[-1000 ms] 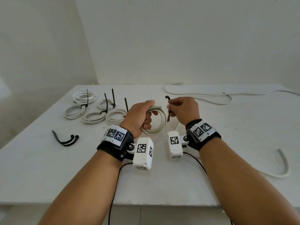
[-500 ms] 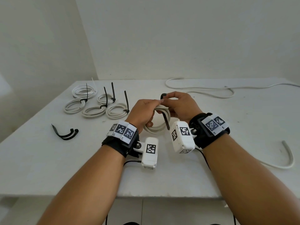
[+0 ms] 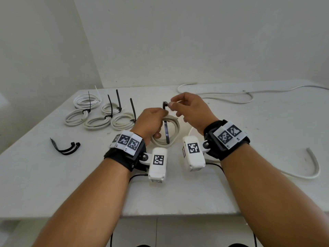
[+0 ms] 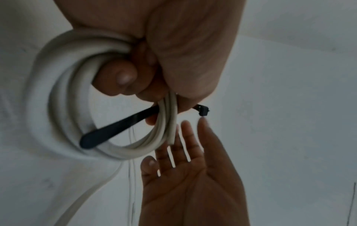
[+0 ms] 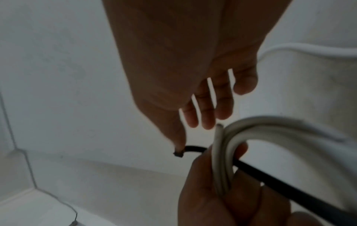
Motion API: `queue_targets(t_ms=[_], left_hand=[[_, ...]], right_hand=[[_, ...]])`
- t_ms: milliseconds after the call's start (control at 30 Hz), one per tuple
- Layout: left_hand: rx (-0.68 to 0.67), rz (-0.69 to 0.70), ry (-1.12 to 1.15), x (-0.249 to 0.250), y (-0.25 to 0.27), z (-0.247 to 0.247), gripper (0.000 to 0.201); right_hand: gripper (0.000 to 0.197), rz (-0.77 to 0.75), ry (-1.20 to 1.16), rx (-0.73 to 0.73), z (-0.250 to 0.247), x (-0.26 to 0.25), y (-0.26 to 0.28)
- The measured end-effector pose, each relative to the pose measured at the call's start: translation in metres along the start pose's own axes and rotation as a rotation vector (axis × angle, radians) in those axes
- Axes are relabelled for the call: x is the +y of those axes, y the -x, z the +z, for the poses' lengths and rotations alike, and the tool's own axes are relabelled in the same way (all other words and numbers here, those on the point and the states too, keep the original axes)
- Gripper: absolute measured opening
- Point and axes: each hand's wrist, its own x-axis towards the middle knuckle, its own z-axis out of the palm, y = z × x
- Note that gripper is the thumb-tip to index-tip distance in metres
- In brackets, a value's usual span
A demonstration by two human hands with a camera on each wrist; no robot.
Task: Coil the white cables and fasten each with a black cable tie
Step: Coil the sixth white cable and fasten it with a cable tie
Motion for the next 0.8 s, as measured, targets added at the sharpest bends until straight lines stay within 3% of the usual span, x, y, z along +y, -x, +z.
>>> queue_targets(t_ms=[100,167,233,367,567,800], left_hand=[[0.111,-0.029,0.117,0.002,-0.003,-0.009,0.031],[0.154,-0.061,0.188,0.003,-0.005,-0.013,0.031],[0.176,-0.081,0.244,0.003,-0.005,-0.015,0.031],[0.186,-0.089,0.264,0.003,-0.005,-0.014,0.029],[0.159,-0.098,0.23,0.002,-0.004,-0.01,0.034],[0.158,-0.123,0.264,0.002,-0.003,-0.009,0.029]], right_hand=[[0.037,-0.175,0.167,-0.151,-0.003,-0.008,0.008],[0.043,-0.225,0.256,-0.316,-0.003,-0.011,0.015],[0.051,-0.238,0.347,-0.391,0.0,-0.012,0.018],[0.051,-0.238,0.464,-0.391,0.001,-0.011,0.016],[0.014,-0.343,0.636,-0.351,0.002,-0.011,0.016],[0.03,-0.347,0.667,-0.375,0.003,-0.014,0.019]])
